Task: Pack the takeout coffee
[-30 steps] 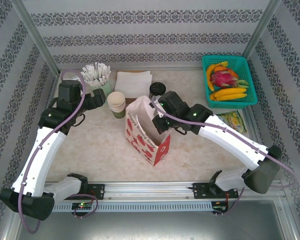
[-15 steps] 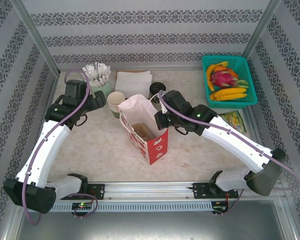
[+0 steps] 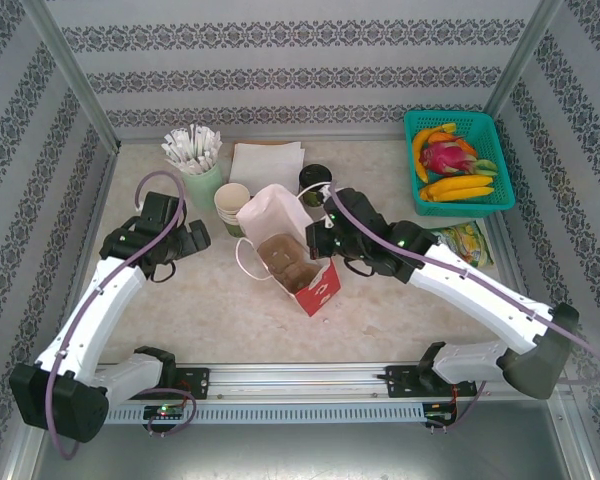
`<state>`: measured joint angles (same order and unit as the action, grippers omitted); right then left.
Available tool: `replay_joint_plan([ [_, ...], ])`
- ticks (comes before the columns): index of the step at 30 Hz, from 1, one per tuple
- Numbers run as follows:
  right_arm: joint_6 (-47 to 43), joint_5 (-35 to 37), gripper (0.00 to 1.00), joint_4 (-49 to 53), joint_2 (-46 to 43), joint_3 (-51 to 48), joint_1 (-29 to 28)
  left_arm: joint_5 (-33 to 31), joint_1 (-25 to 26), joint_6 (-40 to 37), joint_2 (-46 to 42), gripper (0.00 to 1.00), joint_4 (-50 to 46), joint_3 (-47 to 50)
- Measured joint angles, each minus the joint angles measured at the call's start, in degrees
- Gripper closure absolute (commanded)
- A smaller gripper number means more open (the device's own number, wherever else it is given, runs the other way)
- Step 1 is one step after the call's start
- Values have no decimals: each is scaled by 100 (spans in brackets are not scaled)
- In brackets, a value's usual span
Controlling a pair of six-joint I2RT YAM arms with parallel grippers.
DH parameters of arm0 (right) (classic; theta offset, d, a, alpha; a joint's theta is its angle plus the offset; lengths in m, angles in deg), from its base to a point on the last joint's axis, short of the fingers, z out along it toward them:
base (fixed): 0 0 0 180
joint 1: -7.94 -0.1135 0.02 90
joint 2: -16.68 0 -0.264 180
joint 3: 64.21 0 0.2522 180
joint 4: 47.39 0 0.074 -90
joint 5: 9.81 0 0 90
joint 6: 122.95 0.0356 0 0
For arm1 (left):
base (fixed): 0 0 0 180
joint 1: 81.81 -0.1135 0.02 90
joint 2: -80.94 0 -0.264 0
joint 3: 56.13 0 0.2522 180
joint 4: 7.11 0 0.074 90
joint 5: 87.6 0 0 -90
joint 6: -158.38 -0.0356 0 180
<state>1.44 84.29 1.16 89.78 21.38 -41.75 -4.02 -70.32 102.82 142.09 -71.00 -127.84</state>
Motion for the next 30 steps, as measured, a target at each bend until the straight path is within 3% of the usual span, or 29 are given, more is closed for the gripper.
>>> replay_joint_plan([
  [12, 748, -52, 100, -334, 494, 164, -83, 236, 0, 433, -66, 0, 46, 205],
  [30, 1008, -160, 100, -92, 562, 437, -208, 372, 0, 514, -153, 0, 221, 396],
])
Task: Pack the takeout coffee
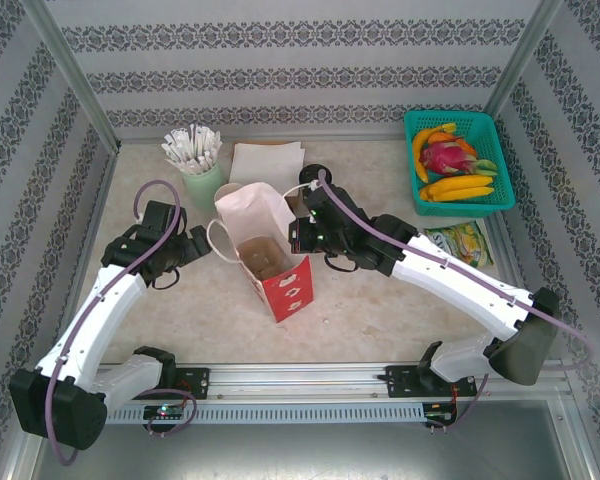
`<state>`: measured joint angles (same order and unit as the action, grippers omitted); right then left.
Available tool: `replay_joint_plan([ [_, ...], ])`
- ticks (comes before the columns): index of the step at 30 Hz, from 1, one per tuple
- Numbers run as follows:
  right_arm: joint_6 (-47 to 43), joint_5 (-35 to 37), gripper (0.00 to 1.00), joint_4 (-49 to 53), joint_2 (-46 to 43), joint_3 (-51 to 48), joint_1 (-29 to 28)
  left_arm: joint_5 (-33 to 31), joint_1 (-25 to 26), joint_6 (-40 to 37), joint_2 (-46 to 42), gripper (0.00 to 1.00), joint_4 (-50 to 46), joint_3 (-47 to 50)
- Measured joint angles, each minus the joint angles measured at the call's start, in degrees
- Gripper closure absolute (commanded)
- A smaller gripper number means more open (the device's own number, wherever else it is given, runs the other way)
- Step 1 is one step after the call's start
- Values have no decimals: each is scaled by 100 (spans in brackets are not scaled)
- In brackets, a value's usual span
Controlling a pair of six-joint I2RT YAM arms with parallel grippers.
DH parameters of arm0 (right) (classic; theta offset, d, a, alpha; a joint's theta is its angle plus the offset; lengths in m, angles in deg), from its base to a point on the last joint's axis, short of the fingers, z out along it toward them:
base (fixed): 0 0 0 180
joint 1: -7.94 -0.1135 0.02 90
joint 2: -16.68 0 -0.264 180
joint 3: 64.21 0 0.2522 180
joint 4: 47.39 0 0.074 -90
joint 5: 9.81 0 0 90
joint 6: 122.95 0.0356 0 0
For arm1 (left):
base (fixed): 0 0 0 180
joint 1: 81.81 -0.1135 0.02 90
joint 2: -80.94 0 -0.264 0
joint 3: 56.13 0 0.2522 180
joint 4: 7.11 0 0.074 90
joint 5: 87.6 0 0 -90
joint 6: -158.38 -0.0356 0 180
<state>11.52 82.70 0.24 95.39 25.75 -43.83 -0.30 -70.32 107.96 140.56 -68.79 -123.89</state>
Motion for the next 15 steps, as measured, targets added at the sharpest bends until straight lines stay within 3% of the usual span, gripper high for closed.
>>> replay_joint_plan([
  [15, 341, 457, 100, -424, 249, -111, -240, 105, 0, 385, 267, 0, 232, 586],
])
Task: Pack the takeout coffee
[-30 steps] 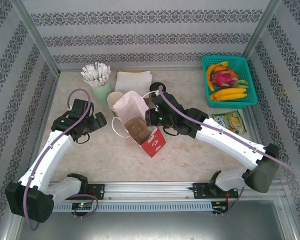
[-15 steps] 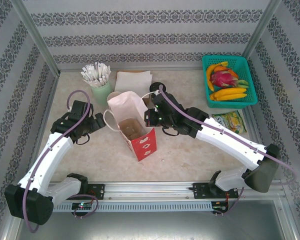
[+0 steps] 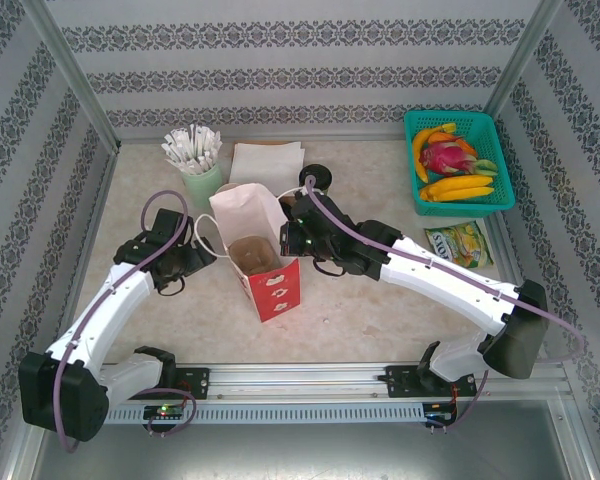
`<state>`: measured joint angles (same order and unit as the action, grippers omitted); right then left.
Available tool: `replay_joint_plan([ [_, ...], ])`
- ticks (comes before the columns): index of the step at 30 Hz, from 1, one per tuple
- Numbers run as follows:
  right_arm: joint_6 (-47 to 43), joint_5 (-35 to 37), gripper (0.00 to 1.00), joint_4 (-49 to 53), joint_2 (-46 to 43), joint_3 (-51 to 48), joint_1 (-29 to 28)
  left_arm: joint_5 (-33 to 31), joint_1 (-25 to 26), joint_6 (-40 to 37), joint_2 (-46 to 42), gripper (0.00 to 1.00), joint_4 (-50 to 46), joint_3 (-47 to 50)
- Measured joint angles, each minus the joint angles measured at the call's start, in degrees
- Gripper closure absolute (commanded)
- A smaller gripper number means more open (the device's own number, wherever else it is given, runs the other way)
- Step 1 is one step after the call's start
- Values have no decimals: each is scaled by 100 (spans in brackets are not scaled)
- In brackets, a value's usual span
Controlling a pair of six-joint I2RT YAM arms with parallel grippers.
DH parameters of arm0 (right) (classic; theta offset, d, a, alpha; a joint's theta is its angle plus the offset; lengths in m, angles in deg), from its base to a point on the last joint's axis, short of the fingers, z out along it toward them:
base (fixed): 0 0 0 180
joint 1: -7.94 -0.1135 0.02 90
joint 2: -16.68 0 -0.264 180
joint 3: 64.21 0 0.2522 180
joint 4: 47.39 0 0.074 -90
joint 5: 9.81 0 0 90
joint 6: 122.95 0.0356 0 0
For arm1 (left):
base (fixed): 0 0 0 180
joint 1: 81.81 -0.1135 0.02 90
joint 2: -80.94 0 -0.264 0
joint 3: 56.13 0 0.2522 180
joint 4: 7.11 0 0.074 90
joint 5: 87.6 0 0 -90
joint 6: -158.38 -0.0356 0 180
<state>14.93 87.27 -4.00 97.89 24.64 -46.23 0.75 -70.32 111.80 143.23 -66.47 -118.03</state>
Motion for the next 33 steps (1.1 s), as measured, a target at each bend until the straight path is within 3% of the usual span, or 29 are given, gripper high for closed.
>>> replay_joint_plan([
  [9, 208, 74, 100, -192, 111, -66, 0, 140, 0, 136, 358, 0, 323, 68],
  [17, 177, -127, 88, -356, 127, -105, 0, 146, 0, 173, 476, 0, 372, 70],
  [22, -33, -229, 67, -354, 140, -103, 2, 118, 0, 208, 476, 0, 367, 68],
  [25, -323, -372, 40, -297, 107, -103, 48, 44, 0, 234, 472, 0, 365, 68],
  [28, -752, -658, 23, -168, -52, -101, 190, -57, 0, 306, 391, 0, 358, 70],
  [30, -1067, -815, 3, -92, -254, -103, 326, -160, 0, 378, 278, 0, 334, 68],
  [33, -1513, -1047, 2, -85, -702, -142, 535, -319, 0, 518, 92, 0, 275, 83],
])
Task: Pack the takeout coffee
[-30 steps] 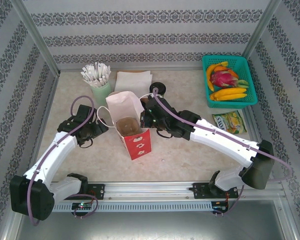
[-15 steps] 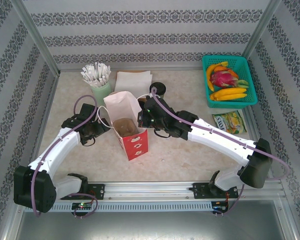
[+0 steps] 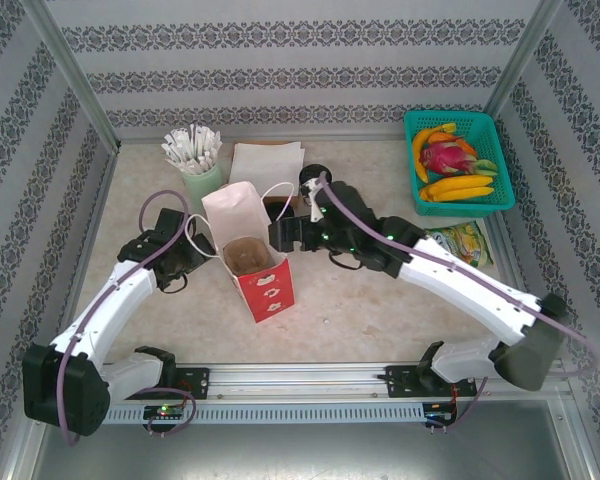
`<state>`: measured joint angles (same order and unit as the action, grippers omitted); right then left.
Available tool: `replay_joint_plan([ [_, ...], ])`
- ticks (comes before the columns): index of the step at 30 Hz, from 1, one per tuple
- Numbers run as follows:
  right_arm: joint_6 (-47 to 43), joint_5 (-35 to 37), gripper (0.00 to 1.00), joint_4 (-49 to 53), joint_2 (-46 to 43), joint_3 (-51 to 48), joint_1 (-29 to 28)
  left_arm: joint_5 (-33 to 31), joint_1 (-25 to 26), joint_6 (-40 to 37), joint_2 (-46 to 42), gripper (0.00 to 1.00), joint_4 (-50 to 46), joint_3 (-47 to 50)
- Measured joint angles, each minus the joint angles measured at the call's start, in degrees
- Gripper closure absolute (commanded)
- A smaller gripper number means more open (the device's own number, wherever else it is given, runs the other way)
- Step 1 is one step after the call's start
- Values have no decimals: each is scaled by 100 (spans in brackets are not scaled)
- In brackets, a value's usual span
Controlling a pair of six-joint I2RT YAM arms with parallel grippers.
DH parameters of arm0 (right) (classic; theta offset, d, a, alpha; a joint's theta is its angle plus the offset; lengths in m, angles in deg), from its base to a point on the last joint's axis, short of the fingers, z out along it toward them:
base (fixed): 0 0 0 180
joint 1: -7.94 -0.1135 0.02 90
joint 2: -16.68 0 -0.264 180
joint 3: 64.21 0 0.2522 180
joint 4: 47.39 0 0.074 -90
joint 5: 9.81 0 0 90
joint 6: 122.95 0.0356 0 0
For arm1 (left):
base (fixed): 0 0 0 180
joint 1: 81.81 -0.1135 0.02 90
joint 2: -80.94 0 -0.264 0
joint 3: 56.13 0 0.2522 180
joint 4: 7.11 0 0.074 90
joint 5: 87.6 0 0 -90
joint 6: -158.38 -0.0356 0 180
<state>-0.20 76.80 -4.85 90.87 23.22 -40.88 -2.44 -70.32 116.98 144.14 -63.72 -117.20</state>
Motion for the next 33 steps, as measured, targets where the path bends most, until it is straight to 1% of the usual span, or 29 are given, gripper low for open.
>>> replay_joint_plan([
  [4, -472, -186, 2, -140, -649, -216, 264, -214, 0, 214, -166, 0, -114, 116],
  [8, -667, -203, 2, -625, -1123, -774, 616, -396, 0, 468, -271, 0, -282, 208],
  [11, -608, -188, 2, -1080, -1296, -1307, 1003, -496, 0, 688, -407, 0, -326, 275],
  [15, -326, -149, 2, -1469, -1182, -1727, 1582, -597, 0, 960, -573, 0, -345, 398],
  [19, -155, -153, 2, -1749, -619, -1784, 1967, -632, 0, 1196, -599, 0, -372, 490],
  [23, -321, -330, 2, -1751, 313, -1572, 2155, -640, 0, 1351, -599, 0, -389, 516],
  [28, -1222, -745, 2, -1346, 1716, -518, 2413, -640, 0, 1390, -599, 0, -387, 520],
  [33, -1845, -1126, 2, -1047, 2638, 505, 2667, -645, 0, 1386, -599, 0, -385, 520],
])
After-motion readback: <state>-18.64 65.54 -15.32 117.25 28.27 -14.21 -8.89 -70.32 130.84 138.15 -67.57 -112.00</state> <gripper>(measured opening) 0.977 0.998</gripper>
